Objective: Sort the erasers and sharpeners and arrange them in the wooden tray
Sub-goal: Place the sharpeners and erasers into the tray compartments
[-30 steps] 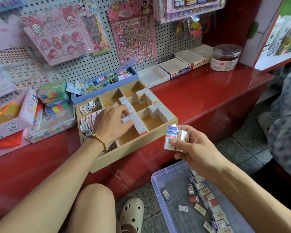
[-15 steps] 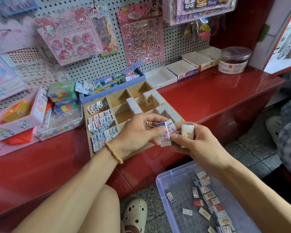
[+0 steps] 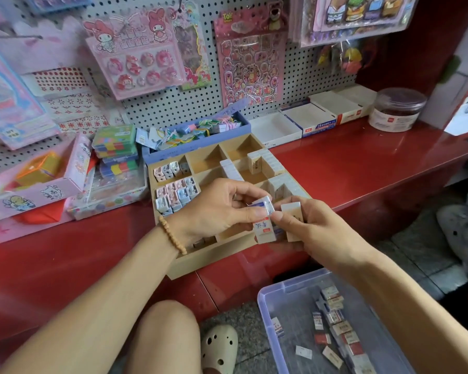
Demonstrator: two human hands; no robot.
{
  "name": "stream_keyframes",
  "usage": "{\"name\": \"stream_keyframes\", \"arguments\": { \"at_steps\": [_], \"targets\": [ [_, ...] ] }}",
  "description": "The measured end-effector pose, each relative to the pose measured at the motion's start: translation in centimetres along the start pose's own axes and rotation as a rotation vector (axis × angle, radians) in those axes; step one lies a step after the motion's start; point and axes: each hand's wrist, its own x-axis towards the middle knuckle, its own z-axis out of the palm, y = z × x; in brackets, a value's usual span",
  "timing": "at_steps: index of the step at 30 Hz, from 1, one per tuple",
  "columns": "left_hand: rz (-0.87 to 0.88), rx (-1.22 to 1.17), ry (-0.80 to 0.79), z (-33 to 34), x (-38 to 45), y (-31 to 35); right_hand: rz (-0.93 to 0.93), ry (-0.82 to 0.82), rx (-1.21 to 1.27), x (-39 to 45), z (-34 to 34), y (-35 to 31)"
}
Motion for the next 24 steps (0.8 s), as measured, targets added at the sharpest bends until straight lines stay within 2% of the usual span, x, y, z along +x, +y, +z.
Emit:
{"name": "stream_keyframes", "arguments": {
  "at_steps": [3,6,9,12,17,24],
  "targets": [
    [0.037,0.096,0.064,-2.5,0.9,0.5,-0.013,0.059,-0.134,1.6,0.2,-0.5],
    [0.061,0.233,0.249,-6.0,2.7,0.7,-0.129,0.181,-0.329,2.9,-0.1,-1.7],
    [-0.008,0.362,0.386,-9.3,4.5,-0.3,-0.211,0.238,-0.363,4.1,-0.5,-2.6],
    [-0.085,0.552,0.398,-10.9,6.2,-1.7,-0.22,0.292,-0.297,5.3,-0.6,-2.6],
    [-0.08,0.828,0.369,-10.9,9.2,-4.1,-0.201,0.447,-0.227,6.6,-0.7,-2.0],
    [-0.095,0.83,0.401,-10.7,11.6,-5.9,-0.187,0.524,-0.096,6.9,-1.1,-1.3]
  ]
}}
